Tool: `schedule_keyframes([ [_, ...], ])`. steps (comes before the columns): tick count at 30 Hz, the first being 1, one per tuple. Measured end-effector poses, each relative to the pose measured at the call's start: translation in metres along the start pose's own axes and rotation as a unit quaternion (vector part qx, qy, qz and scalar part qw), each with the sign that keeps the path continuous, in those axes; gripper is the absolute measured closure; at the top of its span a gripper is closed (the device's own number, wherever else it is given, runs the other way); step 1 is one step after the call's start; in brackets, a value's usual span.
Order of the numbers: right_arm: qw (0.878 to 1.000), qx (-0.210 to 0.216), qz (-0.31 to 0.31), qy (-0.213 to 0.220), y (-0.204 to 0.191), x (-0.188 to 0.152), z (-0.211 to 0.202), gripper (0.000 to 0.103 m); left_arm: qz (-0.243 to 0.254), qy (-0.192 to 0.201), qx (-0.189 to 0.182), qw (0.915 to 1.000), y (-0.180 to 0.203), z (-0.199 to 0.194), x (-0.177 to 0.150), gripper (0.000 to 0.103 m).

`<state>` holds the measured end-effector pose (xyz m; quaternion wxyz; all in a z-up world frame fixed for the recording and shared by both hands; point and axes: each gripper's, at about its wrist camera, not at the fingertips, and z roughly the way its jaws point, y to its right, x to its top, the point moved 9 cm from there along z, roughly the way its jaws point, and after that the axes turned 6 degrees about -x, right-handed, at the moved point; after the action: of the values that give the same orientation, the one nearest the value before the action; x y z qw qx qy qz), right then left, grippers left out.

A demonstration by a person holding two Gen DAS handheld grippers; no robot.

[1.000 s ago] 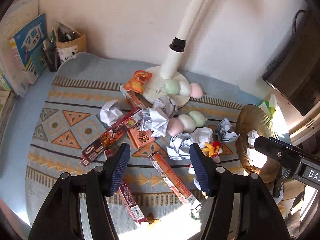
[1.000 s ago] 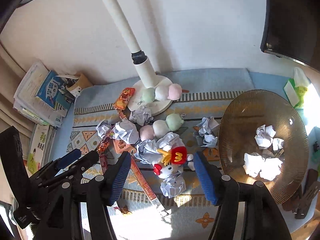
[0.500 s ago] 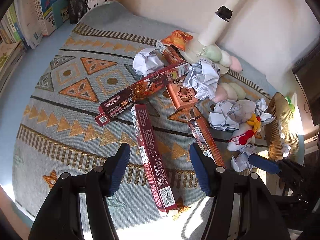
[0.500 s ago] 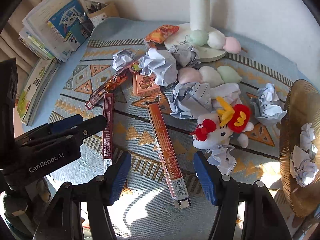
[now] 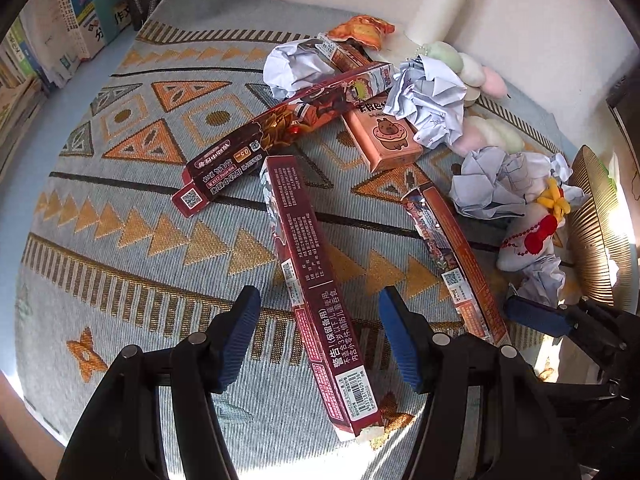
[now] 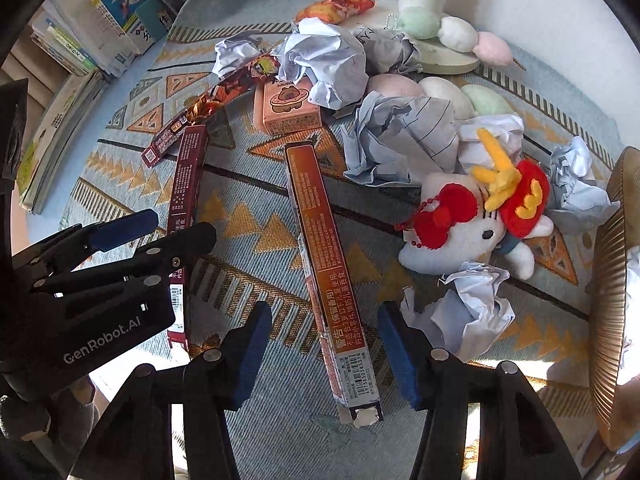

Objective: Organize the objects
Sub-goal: 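Grasp long dark red box with left tool while right tool grasps long orange box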

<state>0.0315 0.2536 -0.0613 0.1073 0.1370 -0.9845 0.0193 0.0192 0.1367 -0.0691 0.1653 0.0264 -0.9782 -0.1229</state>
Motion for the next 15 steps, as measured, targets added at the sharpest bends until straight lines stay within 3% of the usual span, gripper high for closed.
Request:
schedule_keyframes([
  [5,1.000,-0.012,-0.009,-0.010,0.001,-0.002,0.007,0.060,0.027,0.001,0.017,0.9995,0.005,0.002,-0.006,0.046],
  [7,1.000,-0.013,-0.015,-0.015,0.000,-0.002,0.008,0.064,0.036,0.003,0.024,0.9991,0.006,0.001,-0.007,0.053],
  [11,0.999,-0.010,-0.036,-0.014,-0.006,-0.004,0.006,0.085,0.067,0.006,0.032,0.9972,0.012,-0.002,-0.013,0.074],
  [14,0.999,0.004,-0.045,-0.012,-0.010,-0.004,0.004,0.086,0.074,0.004,0.001,0.9972,0.023,-0.005,-0.020,0.088],
  [15,0.999,0.010,-0.046,-0.009,-0.011,-0.004,0.002,0.086,0.077,0.003,-0.002,0.9970,0.026,-0.006,-0.022,0.088],
])
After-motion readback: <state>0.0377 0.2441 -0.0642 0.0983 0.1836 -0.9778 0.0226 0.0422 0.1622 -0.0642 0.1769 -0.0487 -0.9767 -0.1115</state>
